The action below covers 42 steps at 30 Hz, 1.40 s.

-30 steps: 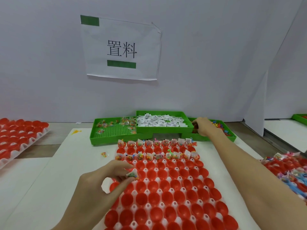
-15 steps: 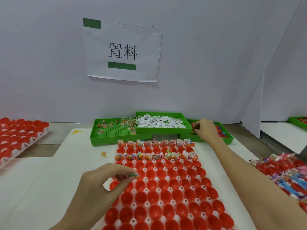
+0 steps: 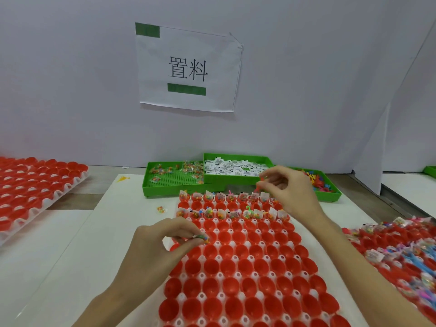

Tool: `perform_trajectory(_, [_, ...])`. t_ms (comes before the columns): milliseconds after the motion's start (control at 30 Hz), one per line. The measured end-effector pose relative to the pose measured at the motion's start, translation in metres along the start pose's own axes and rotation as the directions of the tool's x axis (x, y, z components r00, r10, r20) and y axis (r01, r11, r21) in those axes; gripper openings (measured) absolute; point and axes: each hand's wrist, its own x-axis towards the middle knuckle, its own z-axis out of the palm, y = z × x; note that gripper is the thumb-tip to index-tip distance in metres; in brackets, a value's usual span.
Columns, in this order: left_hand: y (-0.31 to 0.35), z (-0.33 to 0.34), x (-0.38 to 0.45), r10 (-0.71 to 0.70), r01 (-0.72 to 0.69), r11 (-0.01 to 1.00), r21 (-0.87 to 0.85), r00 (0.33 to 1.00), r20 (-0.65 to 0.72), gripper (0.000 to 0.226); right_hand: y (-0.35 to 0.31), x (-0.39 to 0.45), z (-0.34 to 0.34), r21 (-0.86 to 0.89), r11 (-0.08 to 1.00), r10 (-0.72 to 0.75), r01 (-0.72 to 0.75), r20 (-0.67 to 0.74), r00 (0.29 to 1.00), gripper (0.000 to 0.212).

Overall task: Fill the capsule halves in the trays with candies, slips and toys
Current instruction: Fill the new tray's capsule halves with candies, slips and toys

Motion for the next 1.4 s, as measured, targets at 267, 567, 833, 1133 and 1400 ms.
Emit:
perform_trajectory(267, [-0.003,0.001,-0.002,0.075,-0.075,0.997,-0.02,0.997,0.02,0.015,-0.071,-0.073,0.049,0.205,0.969,-0.191,0.138,0.262,0.946,0.007])
perform_trajectory(567, [-0.006,-0.001,0.0,0.052,-0.056,0.998,-0.032,0.994,-0.099,0.016,-0.08,-0.067,0.05,0.226,0.962,-0.229,0.152,0.366,0.902,0.015])
perform_trajectory(833, [-0.006,-0.008,0.007,-0.078,0.041,0.97,-0.238,0.985,-0.151,0.019,-0.078,-0.029,0.053,0.247,0.969,-0.135,0.024,0.443,0.886,0.007])
perform_trajectory(1133, [-0.02,-0.027,0.005,0.101,-0.291,0.858,0.423,0.903,0.417,0.052,-0.065,-0.024,0.08,0.04,0.999,-0.051,0.035,0.538,0.841,0.012])
perform_trajectory(1400, [-0.019,-0.027,0.004,0.037,-0.276,0.834,0.478,0.892,0.45,0.06,-0.065,-0.033,0.093,-0.035,0.997,-0.039,0.066,0.513,0.857,0.013])
